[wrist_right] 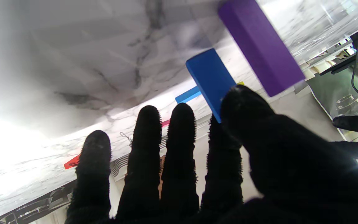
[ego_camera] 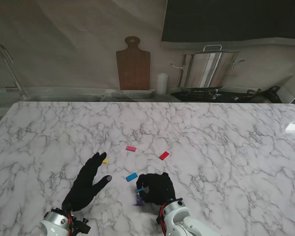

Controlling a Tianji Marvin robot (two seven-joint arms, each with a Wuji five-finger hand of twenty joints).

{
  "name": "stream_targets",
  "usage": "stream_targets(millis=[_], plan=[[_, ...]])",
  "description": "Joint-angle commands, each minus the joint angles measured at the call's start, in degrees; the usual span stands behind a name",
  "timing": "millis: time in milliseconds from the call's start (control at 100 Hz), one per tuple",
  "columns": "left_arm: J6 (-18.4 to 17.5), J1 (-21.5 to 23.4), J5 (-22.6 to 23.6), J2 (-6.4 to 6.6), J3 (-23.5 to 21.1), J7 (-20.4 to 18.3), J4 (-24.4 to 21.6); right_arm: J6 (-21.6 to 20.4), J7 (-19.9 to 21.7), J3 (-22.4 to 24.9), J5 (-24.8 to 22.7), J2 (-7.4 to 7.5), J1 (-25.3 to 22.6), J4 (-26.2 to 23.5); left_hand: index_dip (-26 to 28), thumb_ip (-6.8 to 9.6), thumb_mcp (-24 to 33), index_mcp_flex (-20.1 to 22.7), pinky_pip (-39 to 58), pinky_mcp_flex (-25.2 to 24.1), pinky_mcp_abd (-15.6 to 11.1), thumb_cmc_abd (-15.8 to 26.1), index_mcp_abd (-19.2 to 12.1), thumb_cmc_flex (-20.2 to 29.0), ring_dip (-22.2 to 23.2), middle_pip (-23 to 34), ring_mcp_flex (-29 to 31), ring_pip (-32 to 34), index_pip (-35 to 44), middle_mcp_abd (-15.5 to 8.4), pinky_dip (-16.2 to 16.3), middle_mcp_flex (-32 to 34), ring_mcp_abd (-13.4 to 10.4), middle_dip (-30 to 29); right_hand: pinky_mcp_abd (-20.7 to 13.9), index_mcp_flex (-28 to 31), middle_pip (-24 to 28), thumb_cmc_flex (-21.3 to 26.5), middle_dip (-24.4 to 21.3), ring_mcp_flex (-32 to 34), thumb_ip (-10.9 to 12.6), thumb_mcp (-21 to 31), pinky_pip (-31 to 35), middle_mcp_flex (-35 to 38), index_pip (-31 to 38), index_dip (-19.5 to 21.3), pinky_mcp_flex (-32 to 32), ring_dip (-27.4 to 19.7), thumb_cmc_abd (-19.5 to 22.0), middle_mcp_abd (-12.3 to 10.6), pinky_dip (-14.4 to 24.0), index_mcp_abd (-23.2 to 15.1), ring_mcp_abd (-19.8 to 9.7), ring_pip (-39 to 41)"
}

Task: Arrange dominoes in a row

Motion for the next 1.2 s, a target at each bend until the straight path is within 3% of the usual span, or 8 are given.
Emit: stream_targets(millis=[0, 290, 790, 1190], plan=[[0.06, 0.19, -0.03, -0.01, 0.16, -0.77, -0.13, 0.48, 0.10, -0.11, -0.17, 0.01, -0.28, -0.09, -1.16, 0.02, -0.14, -1.52, -0.69, 0.21, -0.25, 0.41, -0.20, 1.12, -0.99, -0.37, -1.62, -0.54, -0.86, -0.45, -0.13, -1.29, -0.19, -0.41, -1.07, -1.55, -0.59, 0.67, 0.88, -1.04, 1.28, -1.02, -0.23, -1.74, -0.68, 0.12, -0.81, 0.75, -1.01, 0.18, 0.97, 0.84, 0.09, -0.33], [0.08, 0.16, -0.08, 0.00, 0.16, -0.82, -0.12, 0.59, 0.10, -0.14, -0.10, -0.02, -0.24, -0.06, -1.16, 0.02, -0.15, -1.52, -0.70, 0.21, -0.23, 0.41, -0.16, 1.09, -0.98, -0.37, -1.61, -0.52, -0.86, -0.39, -0.13, -1.28, -0.15, -0.42, -1.04, -1.72, -0.35, 0.24, 0.85, -1.11, 1.32, -1.37, -0.29, -1.92, -1.73, -0.20, -0.88, 0.81, -0.84, 0.20, 1.17, 1.46, 0.07, -0.29], [0.07, 0.12, -0.01, 0.00, 0.18, -0.78, -0.08, 1.23, -0.50, -0.17, 0.01, -0.25, -0.24, 0.07, -1.18, 0.02, -0.15, -1.52, -0.70, 0.22, -0.28, 0.42, -0.18, 1.11, -1.02, -0.38, -1.61, -0.54, -0.87, -0.45, -0.13, -1.29, -0.13, -0.44, -0.83, 2.07, 1.17, 0.23, 1.73, -0.31, 1.73, -2.51, -0.17, -0.61, 3.09, 4.64, -0.41, 1.04, 1.94, -0.21, 1.45, -0.73, -0.04, 0.27], [0.06, 0.17, 0.01, 0.00, 0.15, -0.77, -0.11, 1.76, -0.85, -0.19, -0.66, -0.20, -0.31, 0.00, -1.22, 0.02, -0.12, -1.51, -0.71, 0.21, -0.24, 0.39, -0.18, 1.09, -1.02, -0.38, -1.60, -0.52, -0.89, -0.44, -0.14, -1.30, -0.17, -0.46, -0.74, 2.46, 1.44, 0.47, 2.00, -0.23, 1.91, -2.78, -0.10, -0.37, 3.36, 5.27, -0.31, 1.07, 2.05, -0.24, 1.50, -0.61, -0.07, 0.40]])
